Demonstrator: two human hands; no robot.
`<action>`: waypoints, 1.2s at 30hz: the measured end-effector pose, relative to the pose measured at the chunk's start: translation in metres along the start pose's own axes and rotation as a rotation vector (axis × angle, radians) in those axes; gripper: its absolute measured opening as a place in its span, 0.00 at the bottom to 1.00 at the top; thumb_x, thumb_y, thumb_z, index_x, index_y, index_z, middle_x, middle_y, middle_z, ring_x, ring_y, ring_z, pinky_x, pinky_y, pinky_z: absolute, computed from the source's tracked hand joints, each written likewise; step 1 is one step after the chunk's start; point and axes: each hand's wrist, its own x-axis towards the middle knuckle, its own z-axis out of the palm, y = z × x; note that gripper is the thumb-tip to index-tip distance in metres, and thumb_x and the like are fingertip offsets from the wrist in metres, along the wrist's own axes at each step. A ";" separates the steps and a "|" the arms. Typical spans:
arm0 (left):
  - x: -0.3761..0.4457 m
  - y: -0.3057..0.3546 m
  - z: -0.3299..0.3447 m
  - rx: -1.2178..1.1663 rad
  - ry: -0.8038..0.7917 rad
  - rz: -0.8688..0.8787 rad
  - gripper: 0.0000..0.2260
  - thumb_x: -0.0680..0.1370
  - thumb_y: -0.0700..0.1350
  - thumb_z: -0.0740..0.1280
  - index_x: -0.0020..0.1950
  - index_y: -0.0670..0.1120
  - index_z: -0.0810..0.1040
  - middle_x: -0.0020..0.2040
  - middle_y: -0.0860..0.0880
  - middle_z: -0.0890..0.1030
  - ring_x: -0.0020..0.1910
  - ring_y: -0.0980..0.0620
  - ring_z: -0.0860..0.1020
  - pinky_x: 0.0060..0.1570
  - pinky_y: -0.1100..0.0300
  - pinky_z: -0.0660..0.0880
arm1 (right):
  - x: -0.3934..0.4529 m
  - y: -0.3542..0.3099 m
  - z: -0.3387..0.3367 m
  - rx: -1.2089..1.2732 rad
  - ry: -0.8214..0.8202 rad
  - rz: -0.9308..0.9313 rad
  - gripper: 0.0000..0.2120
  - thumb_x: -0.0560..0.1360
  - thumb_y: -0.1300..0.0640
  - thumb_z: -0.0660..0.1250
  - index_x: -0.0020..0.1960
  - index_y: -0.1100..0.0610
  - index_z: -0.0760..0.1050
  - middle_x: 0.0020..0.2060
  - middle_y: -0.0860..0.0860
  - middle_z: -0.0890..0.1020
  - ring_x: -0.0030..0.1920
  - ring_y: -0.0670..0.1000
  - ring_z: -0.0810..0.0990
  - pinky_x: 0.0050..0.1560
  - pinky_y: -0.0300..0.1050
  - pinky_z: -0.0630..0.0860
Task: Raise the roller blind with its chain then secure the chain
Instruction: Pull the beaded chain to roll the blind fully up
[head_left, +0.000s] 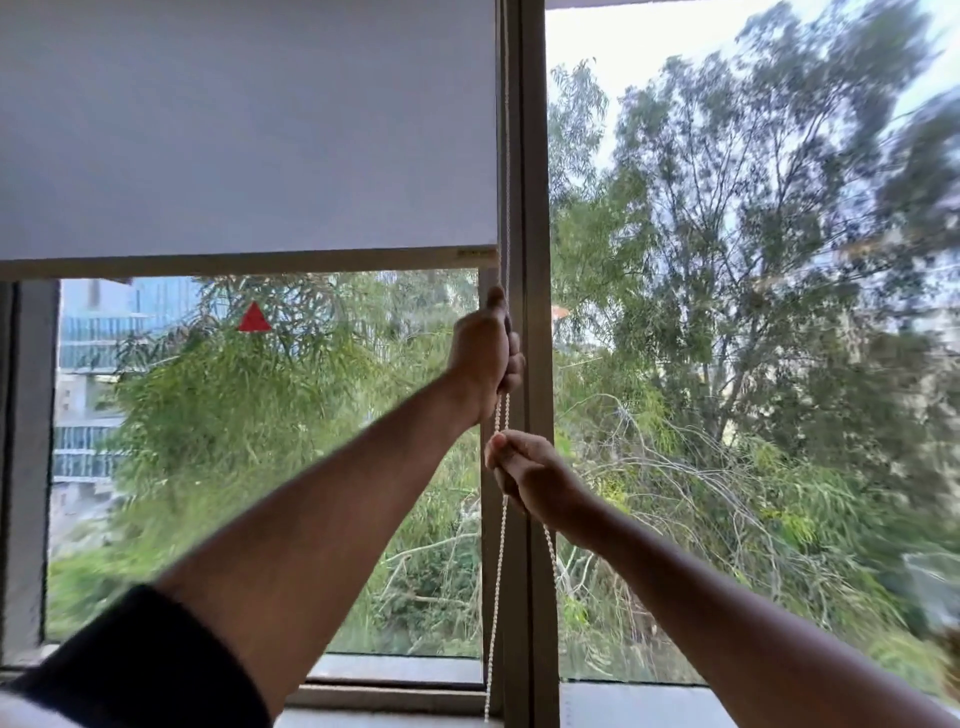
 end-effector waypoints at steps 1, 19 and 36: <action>-0.003 -0.005 -0.002 0.006 -0.002 0.010 0.23 0.83 0.59 0.56 0.30 0.51 0.63 0.21 0.55 0.62 0.17 0.57 0.57 0.19 0.69 0.55 | 0.003 0.000 -0.006 0.000 0.002 0.033 0.17 0.88 0.59 0.52 0.45 0.59 0.73 0.26 0.49 0.71 0.23 0.43 0.67 0.24 0.33 0.65; -0.067 -0.059 0.007 0.026 -0.117 0.101 0.22 0.84 0.57 0.55 0.32 0.52 0.62 0.23 0.54 0.63 0.18 0.58 0.59 0.21 0.69 0.56 | 0.089 -0.167 -0.037 0.847 0.080 0.049 0.22 0.87 0.52 0.52 0.40 0.53 0.78 0.23 0.45 0.67 0.20 0.43 0.61 0.20 0.35 0.53; -0.020 0.011 -0.025 -0.059 -0.075 0.031 0.26 0.85 0.59 0.47 0.43 0.45 0.76 0.30 0.50 0.77 0.26 0.54 0.73 0.26 0.64 0.72 | 0.027 -0.101 0.004 0.782 0.072 -0.078 0.19 0.87 0.51 0.53 0.39 0.51 0.70 0.22 0.44 0.65 0.17 0.42 0.59 0.17 0.31 0.55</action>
